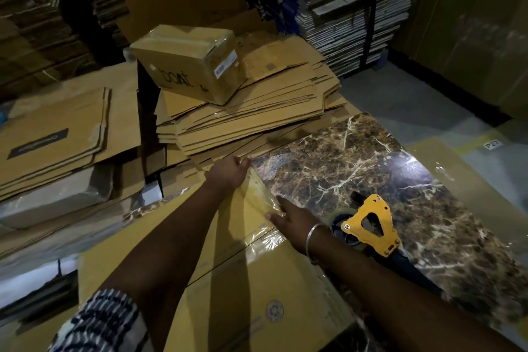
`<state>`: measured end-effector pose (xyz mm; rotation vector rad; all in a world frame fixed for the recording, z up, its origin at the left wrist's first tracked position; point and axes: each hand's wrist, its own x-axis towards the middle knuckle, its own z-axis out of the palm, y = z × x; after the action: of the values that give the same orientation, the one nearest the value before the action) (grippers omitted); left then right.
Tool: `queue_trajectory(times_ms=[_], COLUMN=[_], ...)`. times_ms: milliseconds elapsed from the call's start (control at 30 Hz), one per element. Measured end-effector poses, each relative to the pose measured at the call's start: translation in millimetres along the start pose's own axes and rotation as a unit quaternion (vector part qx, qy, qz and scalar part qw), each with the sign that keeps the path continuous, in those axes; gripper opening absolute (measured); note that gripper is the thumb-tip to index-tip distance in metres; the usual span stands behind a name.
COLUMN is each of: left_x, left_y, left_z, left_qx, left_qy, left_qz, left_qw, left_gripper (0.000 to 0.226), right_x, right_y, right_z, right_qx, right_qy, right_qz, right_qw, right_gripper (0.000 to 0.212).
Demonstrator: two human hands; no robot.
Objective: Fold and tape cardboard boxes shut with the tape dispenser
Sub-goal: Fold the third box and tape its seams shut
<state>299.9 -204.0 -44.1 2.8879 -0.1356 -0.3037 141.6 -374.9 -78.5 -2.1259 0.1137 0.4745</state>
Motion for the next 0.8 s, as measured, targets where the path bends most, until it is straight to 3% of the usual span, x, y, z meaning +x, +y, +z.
queue_trajectory(times_ms=[100,267,467,600,733,800], left_x=[-23,-83,-177,-225,-261,-278], left_y=[-11,-16,-44,-69,-92,-100], left_z=[4,8,36,48,51,51], left_qx=[0.024,-0.079,-0.132,-0.088,-0.050,-0.058], left_qy=[0.009,0.124,0.130,0.140,0.107,0.095], left_qz=[0.002,0.045,0.143,0.162,0.166,0.151], left_qw=[1.000,0.988,0.972,0.973,0.979,0.982], left_gripper=[0.071,0.064,0.062,0.053,0.057,0.058], right_x=[-7,-35,-52,-55,-56,-57], right_y=[-11,-18,-17,-23,-16,-17], right_z=[-3,4,19,19,28,29], right_qx=[-0.092,-0.081,-0.167,-0.196,-0.270,-0.283], right_qy=[0.039,0.098,0.082,0.134,0.230,0.232], right_qz=[-0.001,-0.060,-0.054,-0.040,-0.148,-0.170], right_qw=[0.995,0.990,0.981,0.971,0.923,0.915], right_gripper=[0.075,0.079,0.065,0.063,0.022,0.015])
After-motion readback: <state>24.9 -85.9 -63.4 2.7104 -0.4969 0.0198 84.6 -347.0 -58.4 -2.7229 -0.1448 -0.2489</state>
